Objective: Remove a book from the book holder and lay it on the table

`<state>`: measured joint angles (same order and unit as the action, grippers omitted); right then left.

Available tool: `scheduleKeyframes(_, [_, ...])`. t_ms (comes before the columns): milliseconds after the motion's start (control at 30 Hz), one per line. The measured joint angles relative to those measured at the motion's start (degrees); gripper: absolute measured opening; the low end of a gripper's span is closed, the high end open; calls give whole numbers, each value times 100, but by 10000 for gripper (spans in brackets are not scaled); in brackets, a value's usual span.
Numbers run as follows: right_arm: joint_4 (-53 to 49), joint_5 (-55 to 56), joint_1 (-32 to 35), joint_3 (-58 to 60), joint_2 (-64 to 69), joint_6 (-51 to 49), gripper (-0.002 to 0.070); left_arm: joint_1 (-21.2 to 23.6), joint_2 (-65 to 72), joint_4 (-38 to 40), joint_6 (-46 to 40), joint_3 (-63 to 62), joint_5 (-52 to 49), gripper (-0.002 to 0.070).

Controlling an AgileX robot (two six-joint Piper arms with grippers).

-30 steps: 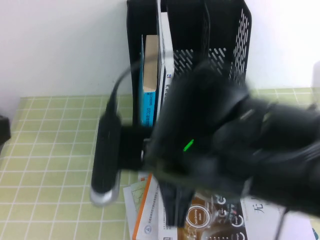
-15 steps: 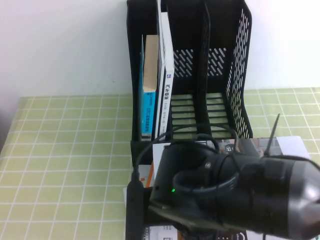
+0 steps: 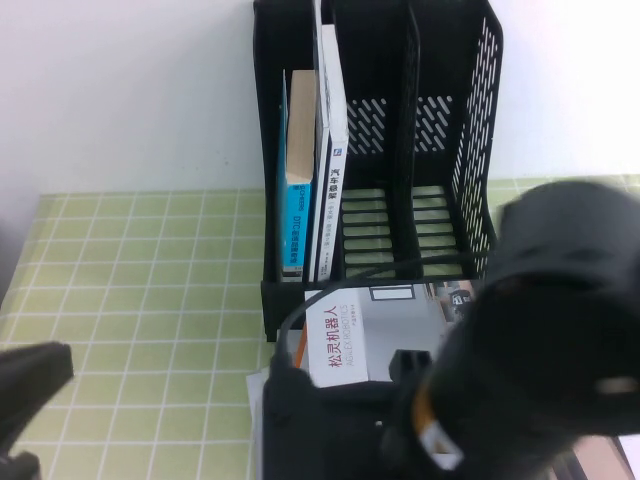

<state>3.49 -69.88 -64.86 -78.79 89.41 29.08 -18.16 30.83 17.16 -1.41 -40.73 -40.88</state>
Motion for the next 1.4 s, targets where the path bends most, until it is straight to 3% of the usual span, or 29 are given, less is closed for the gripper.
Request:
scheduleKeyframes(100, [428,-23,0,0,-584,230,132,0,-287,155,-97,615,533,-3])
scheduleKeyframes(233, [324,-71,0,0,-1464,320,26,0,-708,240,-145,1292,768,-3])
scheduleKeyframes(633, [-1679,44,0,0,-3264,-1194,-1,0,-989,372,-145,2068,544,-3])
scheduleKeyframes(1400, [-1289,-102,114,23,-2949,-1264,-1,0,-989,372,-125,2069,544,-3])
